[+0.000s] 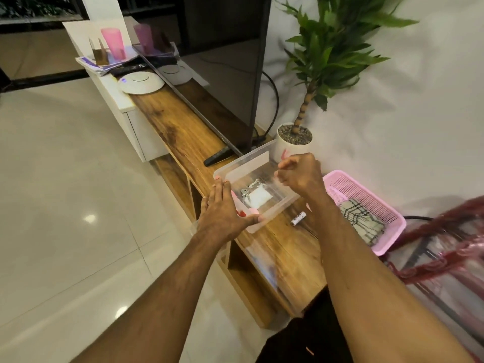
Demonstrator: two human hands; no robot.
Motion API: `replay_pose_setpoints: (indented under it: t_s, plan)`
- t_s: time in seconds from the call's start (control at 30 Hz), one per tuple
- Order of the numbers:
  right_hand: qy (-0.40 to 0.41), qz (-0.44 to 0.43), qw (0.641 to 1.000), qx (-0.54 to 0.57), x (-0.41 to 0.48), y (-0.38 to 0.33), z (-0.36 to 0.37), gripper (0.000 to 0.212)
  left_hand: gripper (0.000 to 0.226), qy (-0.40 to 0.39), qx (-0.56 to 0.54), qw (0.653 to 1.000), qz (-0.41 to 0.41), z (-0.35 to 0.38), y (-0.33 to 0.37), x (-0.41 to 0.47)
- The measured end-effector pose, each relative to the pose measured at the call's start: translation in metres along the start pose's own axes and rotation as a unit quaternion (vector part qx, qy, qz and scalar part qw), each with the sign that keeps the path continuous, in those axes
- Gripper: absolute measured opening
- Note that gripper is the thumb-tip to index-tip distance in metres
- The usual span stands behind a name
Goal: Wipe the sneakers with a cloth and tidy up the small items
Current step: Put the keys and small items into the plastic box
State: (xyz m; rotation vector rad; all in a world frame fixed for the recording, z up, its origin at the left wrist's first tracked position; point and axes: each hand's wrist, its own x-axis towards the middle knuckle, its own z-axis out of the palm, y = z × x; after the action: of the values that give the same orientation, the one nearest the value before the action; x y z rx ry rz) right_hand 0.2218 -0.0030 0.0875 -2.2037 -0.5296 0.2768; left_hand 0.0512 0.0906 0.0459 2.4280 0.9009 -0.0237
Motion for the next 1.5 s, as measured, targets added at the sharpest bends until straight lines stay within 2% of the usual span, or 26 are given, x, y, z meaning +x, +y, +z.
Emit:
replay_pose_setpoints:
  t_s: [0.1, 0.3, 0.57, 0.73, 0.93, 1.0, 1.1, 1.3, 1.4, 1.5]
  plan:
    - [0.027, 0.038, 0.999, -0.015, -0.017, 0.018, -0.034, 0.026, 0.126, -0.004, -0.021, 1.0, -0.01, -0.002, 0.003, -0.001]
    - [-0.053, 0.13, 0.979, -0.15, -0.055, 0.073, -0.067, 0.009, 0.121, 0.004, -0.06, 0.998, -0.016, -0.005, 0.006, -0.008]
    - [-0.083, 0.153, 0.946, -0.275, -0.08, 0.1, -0.038, 0.027, 0.121, 0.009, -0.02, 1.0, -0.017, -0.006, 0.009, -0.006]
    - [-0.054, 0.146, 0.94, -0.302, -0.09, 0.112, -0.022, 0.015, 0.123, 0.01, -0.014, 1.0, -0.019, -0.004, 0.006, -0.004]
    - [-0.018, 0.139, 0.956, -0.258, -0.097, 0.115, -0.017, 0.006, 0.122, 0.02, 0.008, 1.0, -0.007, -0.001, 0.004, -0.004]
    - [-0.011, 0.136, 0.965, -0.226, -0.096, 0.107, -0.019, 0.01, 0.123, 0.017, 0.012, 1.0, -0.004, -0.001, 0.003, -0.003]
    - [-0.002, 0.092, 0.984, -0.151, -0.091, 0.092, -0.026, 0.026, 0.122, 0.011, 0.026, 1.0, 0.004, -0.001, 0.003, 0.0]
    - [0.048, 0.031, 0.998, 0.025, -0.064, 0.039, -0.038, 0.025, 0.117, -0.01, 0.072, 0.997, 0.018, -0.004, 0.005, 0.005]
    - [0.037, 0.016, 0.996, 0.076, -0.045, 0.011, -0.03, 0.029, 0.116, -0.015, 0.073, 0.997, 0.014, -0.005, 0.006, 0.005]
    - [-0.006, 0.024, 0.999, 0.039, -0.023, -0.007, -0.01, 0.027, 0.117, -0.026, 0.077, 0.997, 0.012, -0.007, 0.008, 0.007]
